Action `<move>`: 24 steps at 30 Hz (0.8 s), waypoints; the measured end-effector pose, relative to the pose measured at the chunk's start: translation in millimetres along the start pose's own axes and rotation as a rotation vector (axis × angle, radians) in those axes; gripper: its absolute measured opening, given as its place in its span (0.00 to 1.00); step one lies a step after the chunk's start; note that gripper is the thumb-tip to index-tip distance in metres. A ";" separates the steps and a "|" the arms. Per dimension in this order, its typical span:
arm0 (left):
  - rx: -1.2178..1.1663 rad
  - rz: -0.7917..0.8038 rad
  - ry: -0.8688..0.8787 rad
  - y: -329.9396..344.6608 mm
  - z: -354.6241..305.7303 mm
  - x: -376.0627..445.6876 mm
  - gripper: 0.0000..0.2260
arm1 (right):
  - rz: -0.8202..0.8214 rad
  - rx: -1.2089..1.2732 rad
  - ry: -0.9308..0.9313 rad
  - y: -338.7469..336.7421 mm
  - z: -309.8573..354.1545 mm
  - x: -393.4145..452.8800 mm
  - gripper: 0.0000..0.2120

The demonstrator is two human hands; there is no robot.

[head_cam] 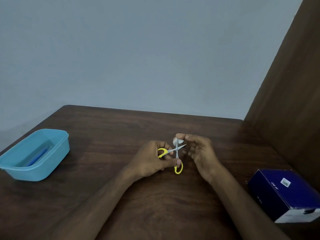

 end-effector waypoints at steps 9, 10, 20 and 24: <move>-0.015 -0.030 0.022 -0.7 -0.4 0.9 0.13 | -0.036 -0.077 -0.019 -0.3 3.5 -2.6 0.14; -0.009 -0.033 0.021 -1.0 -0.4 1.1 0.13 | -0.013 -0.056 0.004 1.2 3.6 -3.0 0.13; -0.024 -0.034 0.013 -2.2 1.4 1.4 0.16 | -0.107 0.292 0.085 -4.8 6.9 -0.6 0.10; -0.059 -0.038 0.023 -2.2 1.5 3.2 0.13 | -0.043 0.061 0.085 -2.4 3.1 -2.1 0.13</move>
Point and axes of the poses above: each hand's wrist, its own x-axis towards the middle knuckle, its own y-axis out of the palm, z = x × y, the point moved 3 cm from there along x, towards the middle knuckle, and after that the axes turned 6 degrees about -y, right-handed, at the moved point
